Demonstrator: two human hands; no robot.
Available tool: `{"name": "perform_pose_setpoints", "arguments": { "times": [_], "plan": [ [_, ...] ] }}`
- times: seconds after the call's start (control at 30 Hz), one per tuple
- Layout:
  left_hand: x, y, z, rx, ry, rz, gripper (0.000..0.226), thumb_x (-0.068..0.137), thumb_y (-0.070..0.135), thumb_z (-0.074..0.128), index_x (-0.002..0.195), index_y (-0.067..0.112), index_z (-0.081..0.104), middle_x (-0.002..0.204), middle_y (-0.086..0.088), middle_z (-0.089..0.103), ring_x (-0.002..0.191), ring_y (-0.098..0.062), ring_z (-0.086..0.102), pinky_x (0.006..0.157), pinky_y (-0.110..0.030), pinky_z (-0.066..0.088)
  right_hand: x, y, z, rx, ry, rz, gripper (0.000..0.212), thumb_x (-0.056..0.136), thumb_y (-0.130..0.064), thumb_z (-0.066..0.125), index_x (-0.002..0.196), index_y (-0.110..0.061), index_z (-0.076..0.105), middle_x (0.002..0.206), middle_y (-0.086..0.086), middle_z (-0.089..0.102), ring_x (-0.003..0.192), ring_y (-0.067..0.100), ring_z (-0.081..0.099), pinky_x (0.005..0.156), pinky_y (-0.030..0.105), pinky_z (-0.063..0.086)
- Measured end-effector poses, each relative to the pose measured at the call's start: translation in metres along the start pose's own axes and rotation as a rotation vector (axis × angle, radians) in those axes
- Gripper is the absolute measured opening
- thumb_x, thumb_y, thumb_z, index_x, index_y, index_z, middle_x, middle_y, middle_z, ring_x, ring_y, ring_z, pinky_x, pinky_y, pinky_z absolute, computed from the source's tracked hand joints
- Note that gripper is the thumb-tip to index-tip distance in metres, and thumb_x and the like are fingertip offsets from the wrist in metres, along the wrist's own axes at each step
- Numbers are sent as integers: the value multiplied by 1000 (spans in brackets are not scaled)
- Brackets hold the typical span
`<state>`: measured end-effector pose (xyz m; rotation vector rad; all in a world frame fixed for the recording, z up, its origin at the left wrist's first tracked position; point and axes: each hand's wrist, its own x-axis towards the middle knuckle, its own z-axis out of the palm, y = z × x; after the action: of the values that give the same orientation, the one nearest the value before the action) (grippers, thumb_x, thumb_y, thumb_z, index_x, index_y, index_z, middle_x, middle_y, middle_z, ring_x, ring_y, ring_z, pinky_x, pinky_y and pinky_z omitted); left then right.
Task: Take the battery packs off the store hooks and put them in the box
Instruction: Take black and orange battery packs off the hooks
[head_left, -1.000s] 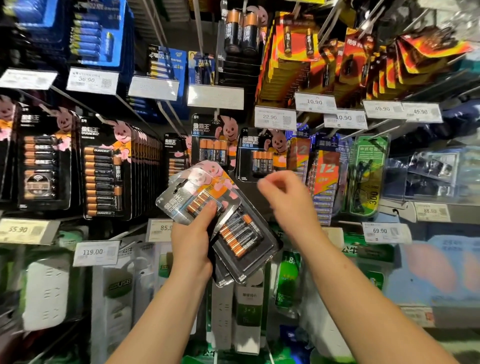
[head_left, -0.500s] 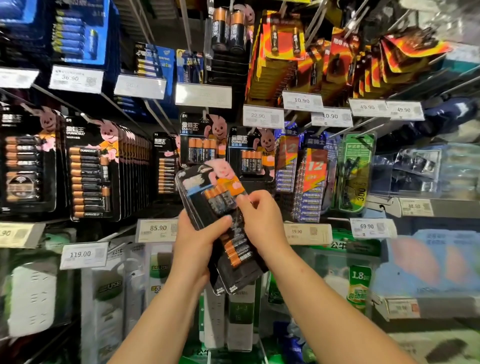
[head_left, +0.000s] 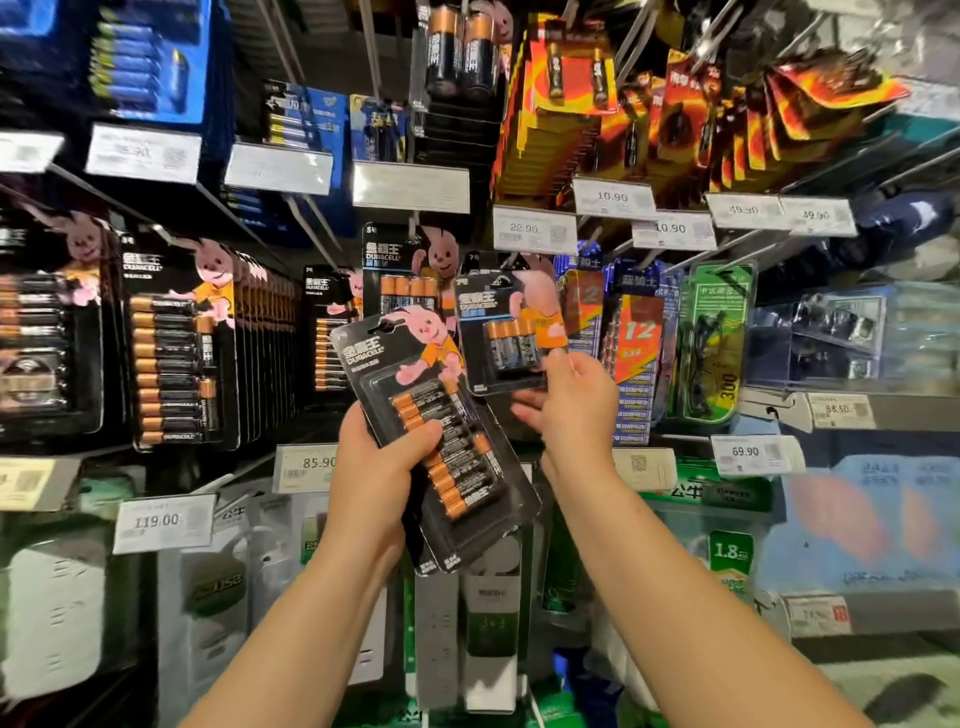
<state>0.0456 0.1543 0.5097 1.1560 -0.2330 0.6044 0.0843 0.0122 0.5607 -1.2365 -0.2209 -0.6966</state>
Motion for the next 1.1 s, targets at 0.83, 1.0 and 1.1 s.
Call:
{"name": "perform_pose_setpoints", "arguments": {
  "times": [0.83, 1.0, 1.1],
  "plan": [
    [11, 21, -40, -16, 19, 30, 31, 84, -7, 67, 100, 19, 62, 98, -7, 74, 93, -31, 72, 85, -51, 57, 31, 18, 26, -177, 126, 4, 22, 98, -27, 49, 97, -6, 54, 73, 4, 55, 51, 14, 57, 44, 30, 52],
    [13, 25, -52, 36, 18, 88, 29, 82, -4, 70, 96, 20, 64, 89, -1, 76, 87, -26, 73, 82, -48, 58, -13, 11, 24, 74, -4, 199, 25, 99, -33, 49, 81, -16, 44, 64, -2, 39, 45, 9, 29, 36, 21, 20],
    [15, 29, -58, 77, 14, 117, 28, 81, -1, 73, 103, 16, 66, 96, -6, 76, 90, -29, 72, 80, -45, 59, -44, 11, 38, -239, -349, 66, 23, 92, -42, 58, 88, -20, 58, 83, -1, 63, 67, 14, 59, 57, 30, 51]
  ]
}}
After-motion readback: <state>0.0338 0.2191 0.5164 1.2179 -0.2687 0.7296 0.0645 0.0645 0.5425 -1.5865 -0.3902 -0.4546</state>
